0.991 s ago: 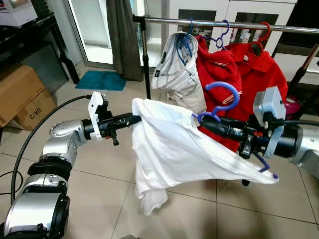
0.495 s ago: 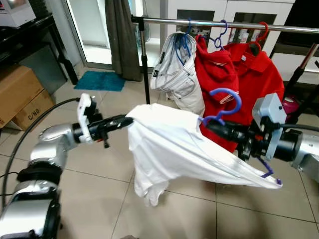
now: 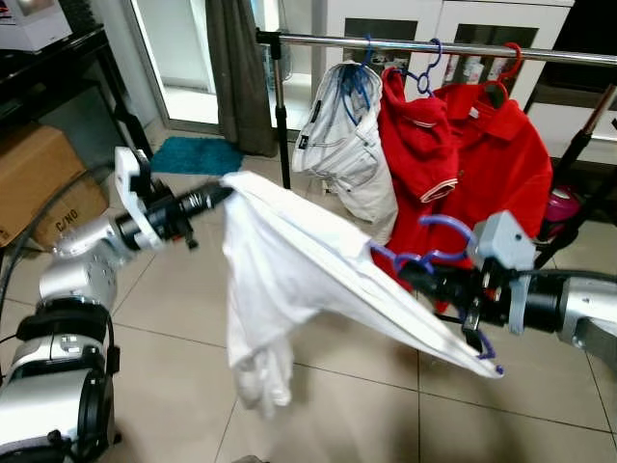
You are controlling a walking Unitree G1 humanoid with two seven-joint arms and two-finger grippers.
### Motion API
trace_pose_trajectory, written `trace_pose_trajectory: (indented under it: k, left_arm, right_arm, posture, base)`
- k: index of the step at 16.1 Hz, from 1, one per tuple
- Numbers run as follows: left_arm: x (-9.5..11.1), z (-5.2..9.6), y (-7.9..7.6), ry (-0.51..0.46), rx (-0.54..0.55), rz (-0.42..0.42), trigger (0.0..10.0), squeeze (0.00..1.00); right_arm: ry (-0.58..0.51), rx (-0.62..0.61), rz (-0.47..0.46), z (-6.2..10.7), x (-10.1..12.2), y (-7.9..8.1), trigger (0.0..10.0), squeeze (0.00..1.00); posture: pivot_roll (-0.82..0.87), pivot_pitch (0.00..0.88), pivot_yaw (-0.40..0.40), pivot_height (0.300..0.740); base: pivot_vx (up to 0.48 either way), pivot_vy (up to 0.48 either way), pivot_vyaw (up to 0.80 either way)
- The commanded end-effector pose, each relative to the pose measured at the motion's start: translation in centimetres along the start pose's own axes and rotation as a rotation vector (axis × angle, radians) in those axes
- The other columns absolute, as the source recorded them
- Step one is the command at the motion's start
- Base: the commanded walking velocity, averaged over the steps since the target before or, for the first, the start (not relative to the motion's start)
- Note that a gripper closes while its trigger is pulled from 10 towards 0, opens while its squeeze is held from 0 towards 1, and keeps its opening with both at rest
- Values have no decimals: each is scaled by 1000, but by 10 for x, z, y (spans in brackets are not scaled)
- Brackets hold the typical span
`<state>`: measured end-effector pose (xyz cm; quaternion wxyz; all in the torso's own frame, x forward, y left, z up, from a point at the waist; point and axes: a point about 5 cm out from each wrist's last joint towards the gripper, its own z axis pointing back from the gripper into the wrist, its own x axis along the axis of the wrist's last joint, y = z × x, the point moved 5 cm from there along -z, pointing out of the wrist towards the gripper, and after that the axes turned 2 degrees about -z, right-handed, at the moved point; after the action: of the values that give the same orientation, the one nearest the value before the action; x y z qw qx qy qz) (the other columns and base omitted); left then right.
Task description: Hang hanger
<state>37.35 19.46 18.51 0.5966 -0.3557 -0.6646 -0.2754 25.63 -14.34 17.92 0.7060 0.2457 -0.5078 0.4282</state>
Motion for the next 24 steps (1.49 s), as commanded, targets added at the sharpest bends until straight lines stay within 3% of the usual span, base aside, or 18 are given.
trace_pose_trajectory:
  k: [1,3,4,6,7,9,13,15,17,19,20,22,24]
  left_arm:
    - [21,7,15,-45,82,-52,0,0]
    - [20,5,14,-32,67,-43,0,0]
    - [11,4,10,28,42,-48,0,0]
    - [-36,12,-1,304,-22,-108,0,0]
    - [-50,15,-6,378,-50,-120,0,0]
    - [-53,8,-15,348,-87,-95,0,0]
    - [-28,-1,-17,201,-107,-81,0,0]
    - [-18,0,-15,172,-108,-95,0,0]
    - [1,3,0,112,-12,-137,0,0]
    - [10,6,15,98,94,-185,0,0]
    - [15,9,30,103,205,-235,0,0]
    - [21,11,40,90,295,-264,0,0]
    - [13,10,37,124,271,-274,0,0]
  right_arm:
    - [42,14,-6,3,-7,2,10000,0]
    - [41,28,0,3,-7,4,10000,0]
    - [24,3,7,3,-4,1,10000,0]
    - [-92,-209,1,6,16,-35,10000,0]
    - [-127,-297,-24,10,21,-51,10000,0]
    - [-91,-397,-68,17,14,-68,10000,0]
    - [184,-304,9,9,-34,-49,10000,0]
    - [211,-283,5,7,-41,-45,10000,0]
    - [240,-276,9,11,-46,-45,10000,0]
    - [232,-212,33,10,-45,-37,10000,0]
    - [193,-131,42,7,-39,-24,10000,0]
    - [132,-75,23,3,-29,-14,10000,0]
    - [39,-71,4,2,-14,-14,10000,0]
  posture:
    - [-277,0,69,740]
    - [-275,0,73,740]
    - [-274,0,75,740]
    - [-271,0,78,740]
    - [-271,0,78,740]
    - [-273,0,80,740]
    - [-270,0,73,740]
    - [-267,0,72,740]
    - [-264,0,72,740]
    - [-263,0,71,740]
    - [-263,0,72,740]
    - [-264,0,71,740]
    - [-264,0,71,740]
  base:
    - [0,0,0]
    - [0,0,0]
    - [0,0,0]
    - [0,0,0]
    - [0,0,0]
    - [0,0,0]
    - [0,0,0]
    - [0,0,0]
    - [0,0,0]
    - [0,0,0]
    - [0,0,0]
    - [0,0,0]
    - [0,0,0]
